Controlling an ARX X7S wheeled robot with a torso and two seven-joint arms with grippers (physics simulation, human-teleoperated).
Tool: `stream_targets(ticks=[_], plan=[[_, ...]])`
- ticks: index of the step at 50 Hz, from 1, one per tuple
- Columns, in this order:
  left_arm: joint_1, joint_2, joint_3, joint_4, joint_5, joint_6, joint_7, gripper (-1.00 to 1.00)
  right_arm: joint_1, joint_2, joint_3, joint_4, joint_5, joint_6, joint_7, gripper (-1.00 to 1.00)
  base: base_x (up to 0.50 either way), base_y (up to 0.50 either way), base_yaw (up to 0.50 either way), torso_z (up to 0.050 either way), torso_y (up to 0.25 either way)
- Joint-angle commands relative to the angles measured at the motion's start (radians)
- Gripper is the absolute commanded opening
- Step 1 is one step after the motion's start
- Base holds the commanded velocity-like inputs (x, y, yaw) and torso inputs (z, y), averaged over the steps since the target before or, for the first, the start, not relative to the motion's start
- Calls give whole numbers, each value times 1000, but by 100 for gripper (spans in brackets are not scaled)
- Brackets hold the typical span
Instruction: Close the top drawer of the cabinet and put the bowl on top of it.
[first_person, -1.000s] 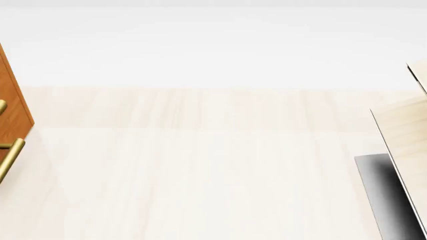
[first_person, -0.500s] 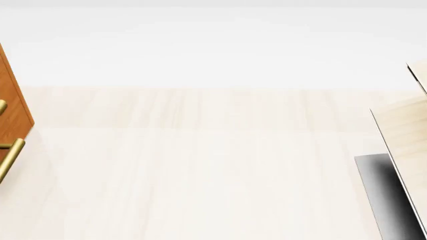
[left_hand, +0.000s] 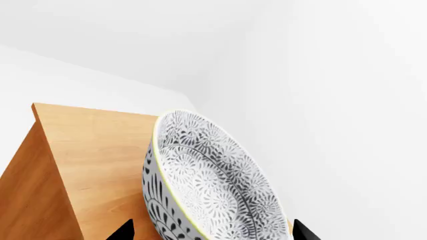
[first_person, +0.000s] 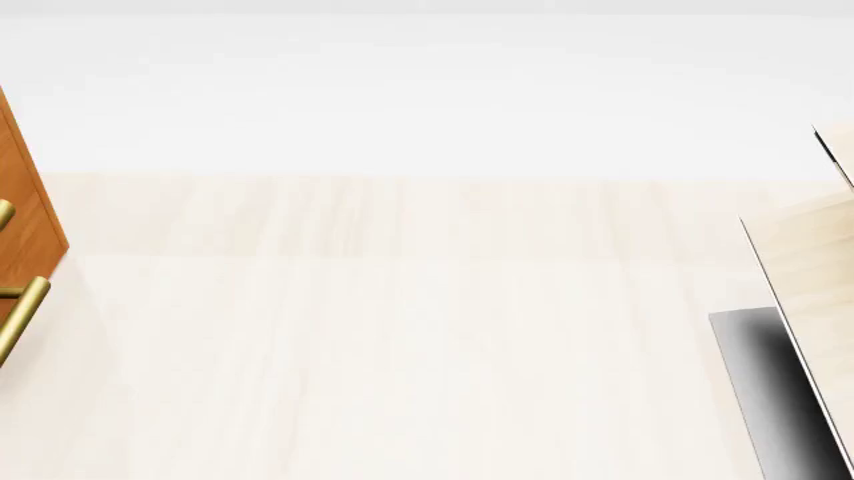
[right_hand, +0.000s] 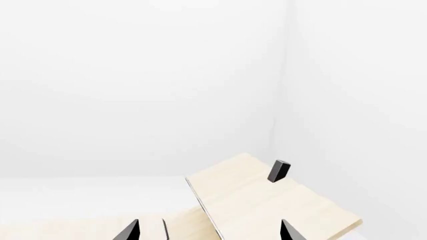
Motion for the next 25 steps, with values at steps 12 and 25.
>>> stream_targets(ticks=[12,25], plan=[[113,-4,-120,266,-173,-76,-119,100,-12,-6,24,-11,15,-3,-9,100,0,0,0,0,0],[237,-33,-228,466,-302,-139,-140,100,21,32,37,-35,71,28,37,100,0,0,0,0,0]])
